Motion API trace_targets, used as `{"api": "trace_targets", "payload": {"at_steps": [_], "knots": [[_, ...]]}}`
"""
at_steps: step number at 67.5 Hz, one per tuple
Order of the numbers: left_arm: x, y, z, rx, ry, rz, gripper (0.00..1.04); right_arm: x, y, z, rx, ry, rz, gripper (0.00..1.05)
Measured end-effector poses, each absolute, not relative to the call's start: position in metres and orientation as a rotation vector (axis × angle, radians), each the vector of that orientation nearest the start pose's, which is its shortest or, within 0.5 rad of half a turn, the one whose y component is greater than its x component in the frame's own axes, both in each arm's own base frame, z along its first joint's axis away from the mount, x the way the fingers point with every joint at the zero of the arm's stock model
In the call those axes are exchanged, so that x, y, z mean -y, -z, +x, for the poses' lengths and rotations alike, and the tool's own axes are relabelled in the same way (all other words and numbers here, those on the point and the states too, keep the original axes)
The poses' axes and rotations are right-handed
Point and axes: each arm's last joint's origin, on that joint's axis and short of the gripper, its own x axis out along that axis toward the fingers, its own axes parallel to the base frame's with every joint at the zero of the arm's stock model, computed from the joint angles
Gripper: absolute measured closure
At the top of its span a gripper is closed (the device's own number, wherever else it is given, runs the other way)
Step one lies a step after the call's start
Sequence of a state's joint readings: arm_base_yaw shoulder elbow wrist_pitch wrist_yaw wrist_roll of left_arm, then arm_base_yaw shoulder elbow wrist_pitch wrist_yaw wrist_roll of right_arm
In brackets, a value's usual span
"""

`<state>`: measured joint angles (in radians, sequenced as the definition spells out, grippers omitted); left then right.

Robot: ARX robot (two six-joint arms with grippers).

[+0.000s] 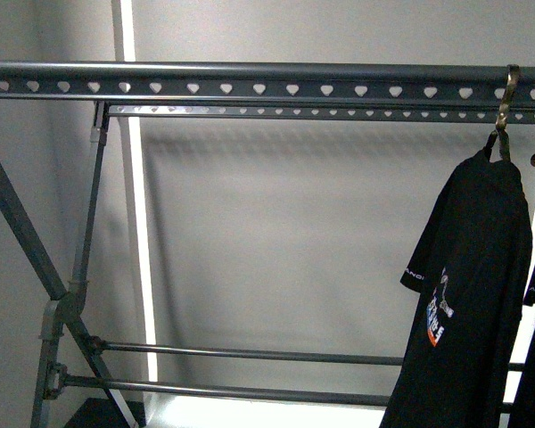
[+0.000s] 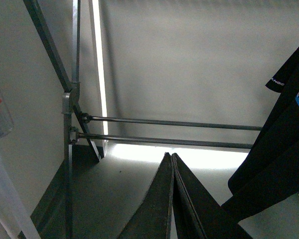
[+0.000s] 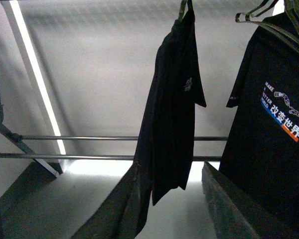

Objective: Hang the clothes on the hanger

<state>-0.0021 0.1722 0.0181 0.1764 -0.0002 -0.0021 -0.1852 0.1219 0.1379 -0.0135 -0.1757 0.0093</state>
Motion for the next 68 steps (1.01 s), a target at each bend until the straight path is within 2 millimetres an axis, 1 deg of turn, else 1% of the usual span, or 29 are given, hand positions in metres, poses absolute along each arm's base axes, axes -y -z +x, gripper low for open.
{"api": "trace_targets", "payload": {"at_steps": [5, 8, 9, 10, 13, 15, 35, 40, 68], "knots": [[0.000, -0.168, 0.101, -0.010, 0.002, -0.002, 1.01, 0.010, -0.195, 0.097, 0.002, 0.032, 0.003, 0.82], [0.000, -0.169, 0.098, 0.004, 0.001, -0.002, 1.01, 0.006, -0.192, 0.098, -0.001, 0.040, 0.003, 0.89], [0.000, -0.169, 0.098, 0.012, 0.001, -0.002, 1.01, 0.004, -0.191, 0.098, -0.002, 0.034, 0.003, 0.93], [0.000, -0.170, 0.097, 0.015, -0.002, -0.002, 1.01, 0.002, -0.189, 0.098, -0.004, 0.009, 0.003, 0.99], [0.000, -0.170, 0.097, 0.015, 0.000, -0.002, 1.01, 0.001, -0.188, 0.098, -0.002, -0.005, -0.002, 1.04], [0.000, -0.170, 0.097, 0.017, 0.000, -0.002, 1.01, 0.000, -0.186, 0.098, -0.001, -0.006, -0.002, 1.02], [0.000, -0.170, 0.097, 0.016, 0.001, -0.002, 1.01, 0.000, -0.175, 0.098, -0.002, 0.001, -0.003, 1.02], [0.000, -0.170, 0.097, 0.016, 0.000, -0.002, 1.01, 0.000, -0.165, 0.098, -0.002, 0.002, -0.003, 1.02], [0.000, -0.170, 0.097, 0.016, 0.000, -0.003, 1.00, 0.000, -0.165, 0.098, -0.001, 0.001, -0.003, 1.02]]}}
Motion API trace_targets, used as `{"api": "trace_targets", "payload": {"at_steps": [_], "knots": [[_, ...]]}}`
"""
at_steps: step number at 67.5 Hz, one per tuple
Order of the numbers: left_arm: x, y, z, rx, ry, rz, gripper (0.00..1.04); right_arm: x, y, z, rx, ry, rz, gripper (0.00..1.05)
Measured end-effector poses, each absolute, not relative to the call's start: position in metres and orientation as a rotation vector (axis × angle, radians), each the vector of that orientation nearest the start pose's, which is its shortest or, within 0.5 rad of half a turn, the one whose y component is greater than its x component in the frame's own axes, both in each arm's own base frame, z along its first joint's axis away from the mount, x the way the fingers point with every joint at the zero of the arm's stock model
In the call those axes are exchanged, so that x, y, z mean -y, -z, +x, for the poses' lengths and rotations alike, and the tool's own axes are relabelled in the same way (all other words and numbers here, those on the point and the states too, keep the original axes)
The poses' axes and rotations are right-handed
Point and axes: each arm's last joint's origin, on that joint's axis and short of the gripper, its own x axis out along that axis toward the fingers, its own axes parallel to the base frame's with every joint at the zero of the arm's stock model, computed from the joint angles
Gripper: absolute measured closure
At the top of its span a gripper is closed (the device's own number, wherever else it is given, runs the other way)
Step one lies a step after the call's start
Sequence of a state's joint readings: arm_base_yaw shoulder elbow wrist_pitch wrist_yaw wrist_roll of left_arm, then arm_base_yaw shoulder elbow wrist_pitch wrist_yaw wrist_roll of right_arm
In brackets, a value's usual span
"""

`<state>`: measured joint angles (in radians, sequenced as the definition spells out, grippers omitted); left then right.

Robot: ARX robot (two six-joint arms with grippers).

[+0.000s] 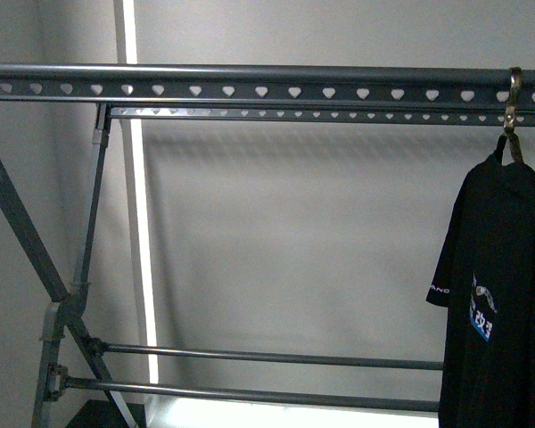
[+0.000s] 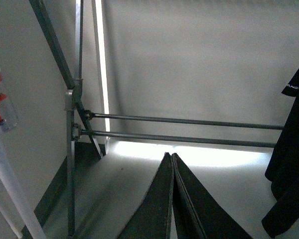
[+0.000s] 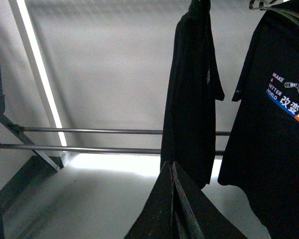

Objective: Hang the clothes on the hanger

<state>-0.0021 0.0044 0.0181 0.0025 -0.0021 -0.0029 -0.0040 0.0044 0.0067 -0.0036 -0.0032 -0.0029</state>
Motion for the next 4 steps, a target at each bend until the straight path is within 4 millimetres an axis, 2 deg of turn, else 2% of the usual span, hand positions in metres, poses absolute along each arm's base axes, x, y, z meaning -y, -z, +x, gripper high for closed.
{"api": "trace_targets", "payload": {"at_steps": [1, 4], "knots": [[0.0001, -0.1696, 0.0968, 0.016, 0.000, -0.003, 0.99, 0.0003, -0.1651, 0.0975, -0.001, 0.001, -0.004, 1.01], [0.0001, -0.1696, 0.0968, 0.016, 0.000, -0.003, 0.86, 0.0003, -0.1651, 0.0975, -0.001, 0.001, -0.004, 0.89]]}}
